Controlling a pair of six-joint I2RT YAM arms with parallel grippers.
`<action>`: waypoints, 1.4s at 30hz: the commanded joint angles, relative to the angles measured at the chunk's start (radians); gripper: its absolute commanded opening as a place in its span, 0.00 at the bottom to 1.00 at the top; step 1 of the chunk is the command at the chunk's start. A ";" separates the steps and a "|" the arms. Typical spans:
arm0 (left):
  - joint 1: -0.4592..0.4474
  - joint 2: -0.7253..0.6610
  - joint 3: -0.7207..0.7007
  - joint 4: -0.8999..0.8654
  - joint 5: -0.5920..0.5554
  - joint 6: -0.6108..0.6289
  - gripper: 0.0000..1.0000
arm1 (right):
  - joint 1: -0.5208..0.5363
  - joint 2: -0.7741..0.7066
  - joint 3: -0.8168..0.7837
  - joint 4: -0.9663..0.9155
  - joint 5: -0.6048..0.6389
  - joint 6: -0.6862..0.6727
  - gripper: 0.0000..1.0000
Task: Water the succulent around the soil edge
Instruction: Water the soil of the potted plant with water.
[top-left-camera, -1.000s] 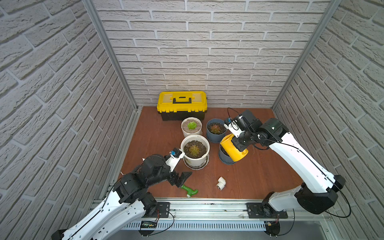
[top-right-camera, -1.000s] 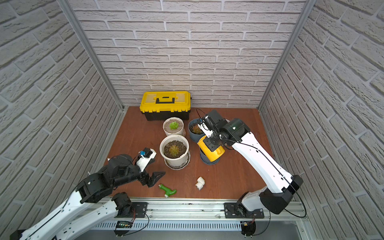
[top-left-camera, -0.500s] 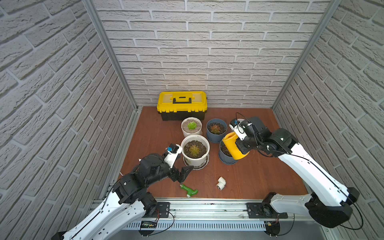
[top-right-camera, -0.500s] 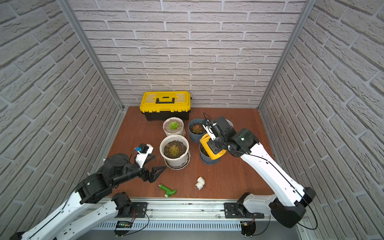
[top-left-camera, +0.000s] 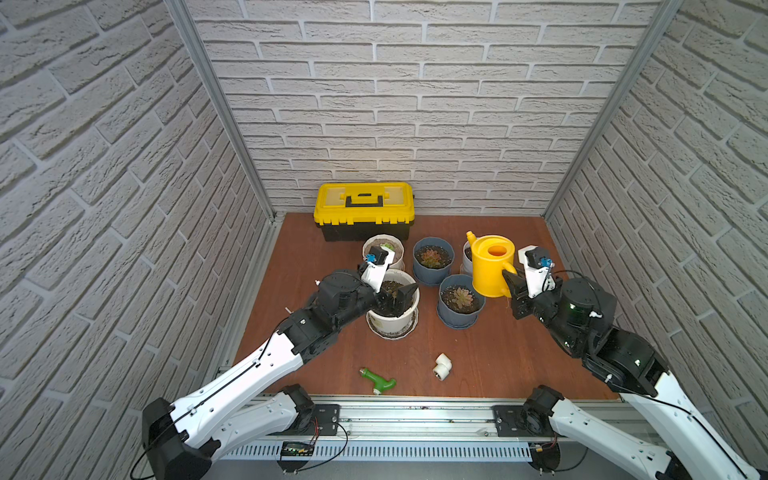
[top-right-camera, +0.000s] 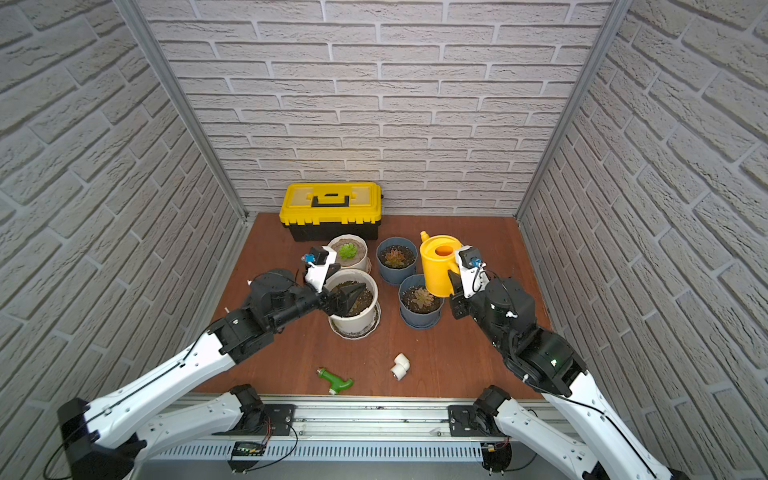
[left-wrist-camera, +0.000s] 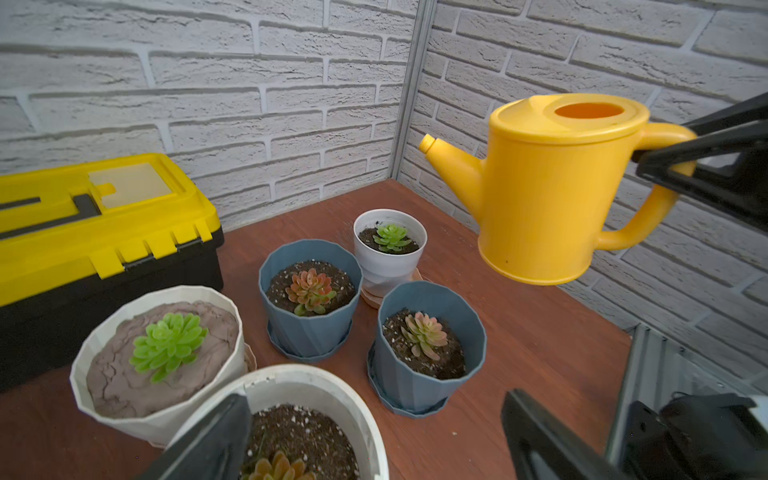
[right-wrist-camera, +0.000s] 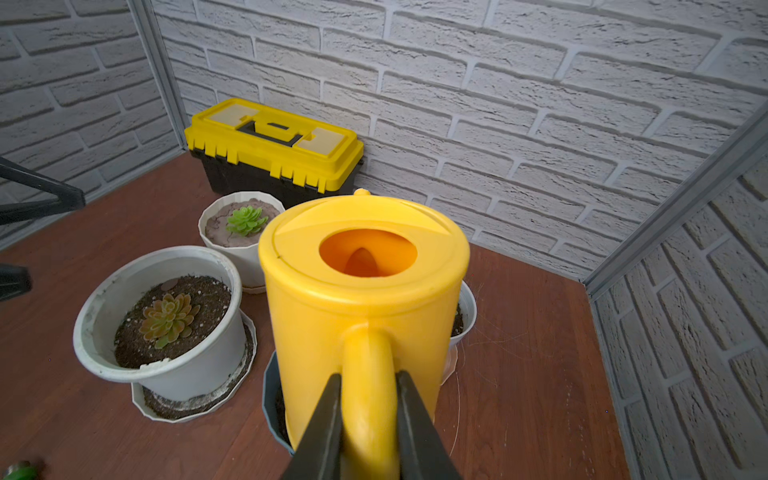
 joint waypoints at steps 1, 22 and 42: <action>0.009 0.077 0.084 0.170 -0.004 0.132 0.98 | -0.025 0.035 0.028 0.201 0.049 -0.045 0.02; 0.144 0.580 0.492 -0.029 0.351 0.223 0.98 | -0.379 0.704 0.669 -0.513 -0.294 -0.174 0.02; 0.142 0.644 0.526 -0.078 0.379 0.213 0.98 | -0.368 0.920 0.840 -0.613 -0.245 -0.135 0.03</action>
